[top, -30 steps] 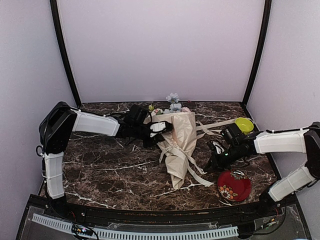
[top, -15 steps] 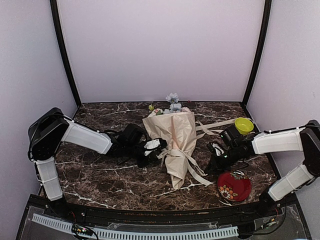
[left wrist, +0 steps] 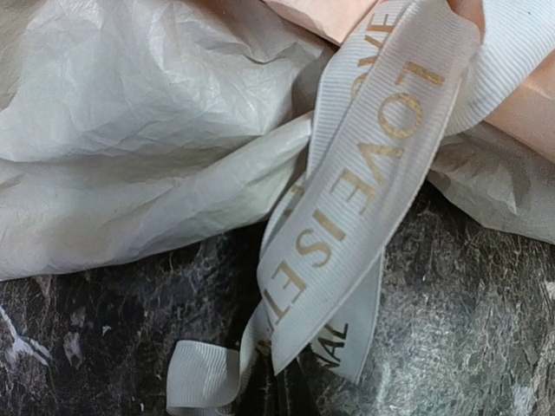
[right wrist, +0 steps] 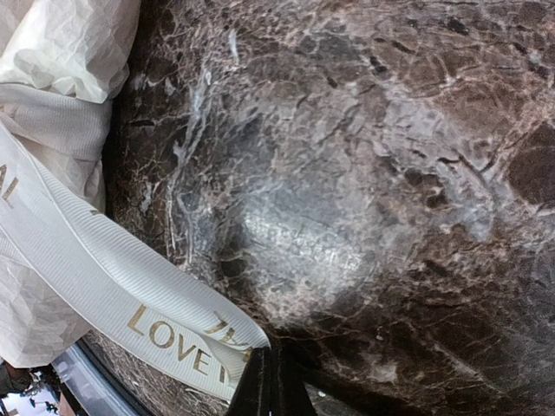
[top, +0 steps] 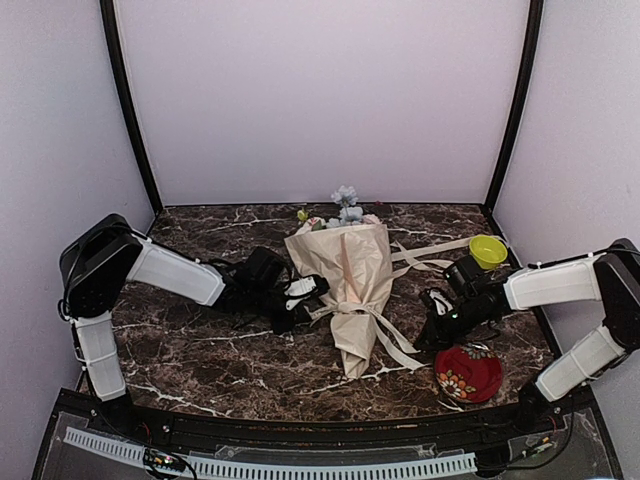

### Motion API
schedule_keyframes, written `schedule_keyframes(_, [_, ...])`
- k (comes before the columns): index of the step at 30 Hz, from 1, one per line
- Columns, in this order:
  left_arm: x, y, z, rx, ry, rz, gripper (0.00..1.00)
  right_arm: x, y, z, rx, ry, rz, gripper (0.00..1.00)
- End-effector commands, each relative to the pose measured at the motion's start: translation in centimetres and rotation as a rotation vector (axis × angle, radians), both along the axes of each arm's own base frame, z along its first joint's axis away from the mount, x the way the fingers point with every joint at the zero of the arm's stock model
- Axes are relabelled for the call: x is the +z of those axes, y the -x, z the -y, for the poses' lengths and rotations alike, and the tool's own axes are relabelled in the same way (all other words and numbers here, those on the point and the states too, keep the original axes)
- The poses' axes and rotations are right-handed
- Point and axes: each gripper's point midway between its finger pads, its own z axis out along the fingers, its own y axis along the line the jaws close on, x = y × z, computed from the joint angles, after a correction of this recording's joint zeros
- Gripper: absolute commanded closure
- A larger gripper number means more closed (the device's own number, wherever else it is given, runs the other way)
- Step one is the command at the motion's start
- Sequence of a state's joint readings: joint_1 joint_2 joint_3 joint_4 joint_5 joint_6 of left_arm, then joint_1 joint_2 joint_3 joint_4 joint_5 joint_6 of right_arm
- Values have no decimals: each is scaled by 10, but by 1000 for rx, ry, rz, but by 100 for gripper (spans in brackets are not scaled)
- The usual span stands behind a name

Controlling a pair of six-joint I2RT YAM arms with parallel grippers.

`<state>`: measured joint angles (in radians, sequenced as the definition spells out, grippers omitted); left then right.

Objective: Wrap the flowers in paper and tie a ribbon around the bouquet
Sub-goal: Tie the half-tied ribbon around the folded bouquet.

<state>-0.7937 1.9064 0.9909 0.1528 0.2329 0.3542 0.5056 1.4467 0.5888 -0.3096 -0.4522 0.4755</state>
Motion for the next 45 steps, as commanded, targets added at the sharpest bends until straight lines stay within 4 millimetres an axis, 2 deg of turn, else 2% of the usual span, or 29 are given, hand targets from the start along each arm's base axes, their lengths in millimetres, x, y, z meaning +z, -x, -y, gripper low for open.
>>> schedule_keyframes(1, [-11,7,-5,-4,-33,-71,100,4,-7,-3,10,-13,27,100])
schedule_keyframes(4, [-2,0,-2,8,-19,-46,100,10,-14,-6,11,-20,48,100])
schedule_keyframes(7, [13,-16,-5,57,7,3,100,16,-20,-10,18,-26,68,100])
schedule_keyframes(8, [17,-22,-7,77,9,20,93,18,-22,-10,20,-25,73,99])
schedule_keyframes(10, [24,-31,-12,109,6,51,72,27,-30,-13,22,-25,100,91])
schedule_keyframes(12, [34,-34,-15,122,7,83,58,39,-38,-13,18,-19,132,80])
schedule_keyframes(16, [50,-33,-27,141,20,145,42,66,-58,-7,-19,0,211,70])
schedule_keyframes(19, [62,-25,-35,129,45,191,36,83,-67,-2,-36,5,258,64])
schedule_keyframes(22, [71,-10,-38,74,88,218,35,90,-68,2,-43,12,271,62])
schedule_keyframes(25, [73,9,-28,-10,116,186,39,89,-67,1,-44,2,263,61])
schedule_keyframes(31, [75,14,-11,-55,146,178,40,85,-64,-4,-53,-34,238,62])
schedule_keyframes(34, [67,27,7,-128,148,136,59,83,-62,-4,-51,-35,233,62])
schedule_keyframes(36, [58,35,23,-163,143,117,59,82,-62,-5,-52,-37,229,63])
schedule_keyframes(37, [52,35,28,-162,129,117,57,81,-62,-5,-54,-37,227,63])
schedule_keyframes(40, [42,18,31,-92,98,149,53,82,-62,-6,-57,-50,226,63])
schedule_keyframes(45, [31,1,33,-39,53,170,54,80,-61,-6,-58,-49,220,63])
